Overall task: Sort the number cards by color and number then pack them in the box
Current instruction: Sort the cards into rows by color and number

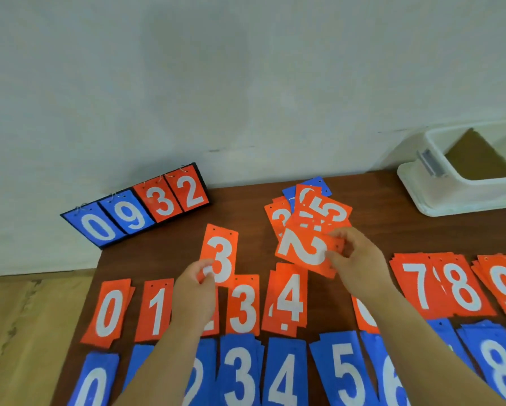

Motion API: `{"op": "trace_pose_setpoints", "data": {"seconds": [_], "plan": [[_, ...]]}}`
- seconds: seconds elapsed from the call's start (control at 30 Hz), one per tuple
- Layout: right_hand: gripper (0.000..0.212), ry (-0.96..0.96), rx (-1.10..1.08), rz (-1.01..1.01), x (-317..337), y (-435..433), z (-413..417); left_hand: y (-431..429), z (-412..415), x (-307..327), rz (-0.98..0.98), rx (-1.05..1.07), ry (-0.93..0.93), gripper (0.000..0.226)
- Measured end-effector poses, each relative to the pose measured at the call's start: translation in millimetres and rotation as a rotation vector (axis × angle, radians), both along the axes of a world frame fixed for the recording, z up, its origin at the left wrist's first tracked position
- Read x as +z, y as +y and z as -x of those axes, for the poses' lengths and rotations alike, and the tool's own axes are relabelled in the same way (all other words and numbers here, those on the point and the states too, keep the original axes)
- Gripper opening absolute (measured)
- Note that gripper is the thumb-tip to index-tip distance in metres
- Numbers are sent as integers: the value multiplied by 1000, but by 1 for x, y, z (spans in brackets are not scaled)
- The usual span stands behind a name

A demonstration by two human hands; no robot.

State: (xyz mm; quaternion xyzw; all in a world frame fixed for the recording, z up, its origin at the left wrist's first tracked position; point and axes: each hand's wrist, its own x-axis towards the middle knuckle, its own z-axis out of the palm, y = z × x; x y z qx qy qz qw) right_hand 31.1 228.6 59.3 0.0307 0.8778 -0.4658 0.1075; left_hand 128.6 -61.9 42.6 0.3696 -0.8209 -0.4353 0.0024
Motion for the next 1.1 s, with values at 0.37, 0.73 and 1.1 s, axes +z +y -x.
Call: {"op": "trace_pose_setpoints", "data": {"seconds": [0.37, 0.73, 1.1], "plan": [[21, 5, 160, 42, 78, -75, -101, -53, -106, 55, -142, -103, 205, 33], [11, 4, 238, 88, 100, -157, -167, -35, -165, 105, -478, -213, 288, 36], [15, -173, 63, 336, 97, -178, -179, -61, -188, 92, -418, -296, 281, 28]]}}
